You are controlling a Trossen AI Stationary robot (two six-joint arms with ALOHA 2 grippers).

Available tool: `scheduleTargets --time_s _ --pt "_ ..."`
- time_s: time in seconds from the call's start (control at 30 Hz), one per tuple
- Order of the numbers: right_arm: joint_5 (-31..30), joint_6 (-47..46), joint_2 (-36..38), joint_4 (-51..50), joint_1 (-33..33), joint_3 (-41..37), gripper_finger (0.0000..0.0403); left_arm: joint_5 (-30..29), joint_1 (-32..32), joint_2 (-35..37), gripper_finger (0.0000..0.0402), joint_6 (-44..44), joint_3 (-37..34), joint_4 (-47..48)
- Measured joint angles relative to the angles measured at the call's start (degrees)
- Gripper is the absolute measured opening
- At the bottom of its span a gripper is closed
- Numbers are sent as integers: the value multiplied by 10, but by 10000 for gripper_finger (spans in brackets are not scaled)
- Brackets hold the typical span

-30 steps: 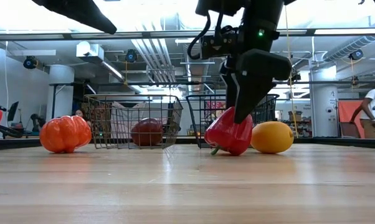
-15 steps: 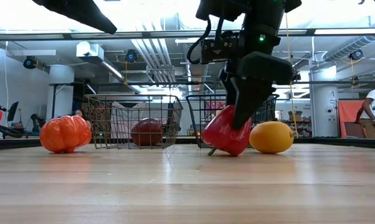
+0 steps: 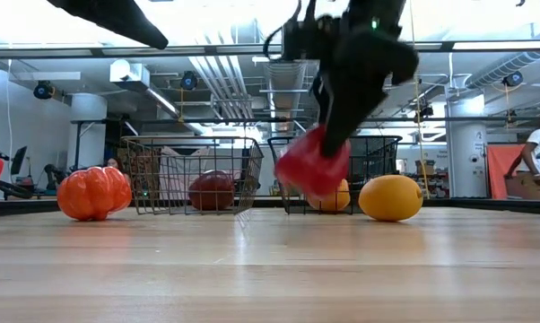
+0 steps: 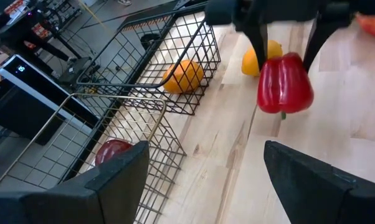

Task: Sort produce into baskets
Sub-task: Put the red bell pepper into the black wire basket

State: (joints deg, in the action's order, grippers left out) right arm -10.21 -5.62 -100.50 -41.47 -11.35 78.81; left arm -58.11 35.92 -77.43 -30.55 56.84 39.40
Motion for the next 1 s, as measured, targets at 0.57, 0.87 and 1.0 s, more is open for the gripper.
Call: scheduleTargets --time_s 0.57,0.87,1.0 --pt "-147 143 127 215 32 -2 207 0 0 0 298 -3 0 -4" --pt "-227 73 132 208 142 -8 207 0 0 0 298 -3 0 -7" --pt "-328 -19 132 151 180 -8 207 0 0 0 298 -3 0 -7"
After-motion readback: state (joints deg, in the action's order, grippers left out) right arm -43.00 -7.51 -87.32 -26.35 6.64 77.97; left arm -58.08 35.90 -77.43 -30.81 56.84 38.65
